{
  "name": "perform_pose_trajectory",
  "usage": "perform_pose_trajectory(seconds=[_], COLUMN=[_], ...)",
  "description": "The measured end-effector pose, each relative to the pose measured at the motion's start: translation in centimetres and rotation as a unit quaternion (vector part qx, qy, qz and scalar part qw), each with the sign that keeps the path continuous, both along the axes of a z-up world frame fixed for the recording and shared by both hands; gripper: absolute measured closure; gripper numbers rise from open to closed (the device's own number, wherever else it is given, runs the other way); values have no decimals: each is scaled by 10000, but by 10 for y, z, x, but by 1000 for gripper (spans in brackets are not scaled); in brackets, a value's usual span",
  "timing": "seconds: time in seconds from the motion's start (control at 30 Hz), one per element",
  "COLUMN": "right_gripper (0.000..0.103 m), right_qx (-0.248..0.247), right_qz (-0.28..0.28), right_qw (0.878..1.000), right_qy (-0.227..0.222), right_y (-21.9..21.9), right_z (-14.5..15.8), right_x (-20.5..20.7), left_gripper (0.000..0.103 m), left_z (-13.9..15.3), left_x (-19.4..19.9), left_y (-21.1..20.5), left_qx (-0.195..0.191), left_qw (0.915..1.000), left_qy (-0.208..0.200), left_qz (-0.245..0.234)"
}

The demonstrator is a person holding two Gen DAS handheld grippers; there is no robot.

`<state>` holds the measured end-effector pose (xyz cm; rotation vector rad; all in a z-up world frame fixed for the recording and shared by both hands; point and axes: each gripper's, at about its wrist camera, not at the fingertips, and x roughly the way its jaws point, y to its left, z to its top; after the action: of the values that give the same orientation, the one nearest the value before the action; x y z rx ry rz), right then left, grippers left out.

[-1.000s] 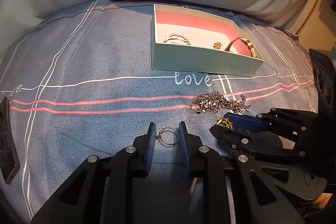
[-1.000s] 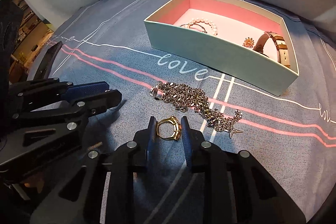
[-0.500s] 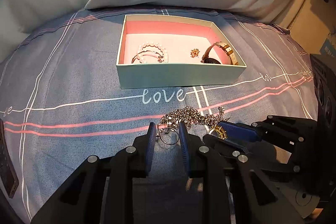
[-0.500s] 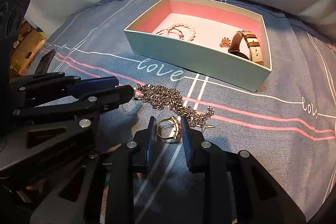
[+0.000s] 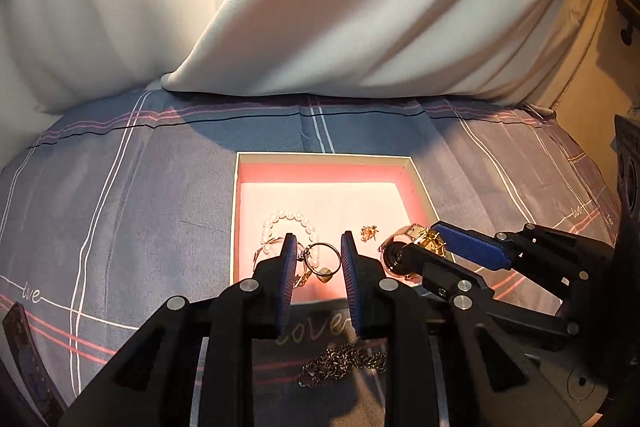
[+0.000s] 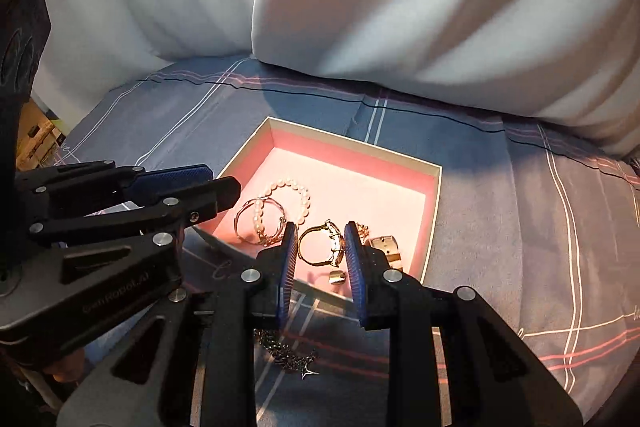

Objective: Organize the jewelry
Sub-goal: 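Carry both rings into the pink box and open both tools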

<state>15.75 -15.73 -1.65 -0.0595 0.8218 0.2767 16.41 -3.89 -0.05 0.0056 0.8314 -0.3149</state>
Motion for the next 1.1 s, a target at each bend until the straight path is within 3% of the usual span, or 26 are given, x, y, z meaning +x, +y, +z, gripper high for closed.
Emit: perform_pose_trajectory(seconds=[1.1], right_gripper=[78], right_qx=[-250], right_qz=[-33], right_qw=[9991], right_qy=[346], right_y=[-1], right_z=[-28], right_x=[47], left_gripper=[80], left_z=[4], left_x=[49], left_y=[2], left_qx=[-96], left_qw=[9997], left_qy=[137], left_qz=[185])
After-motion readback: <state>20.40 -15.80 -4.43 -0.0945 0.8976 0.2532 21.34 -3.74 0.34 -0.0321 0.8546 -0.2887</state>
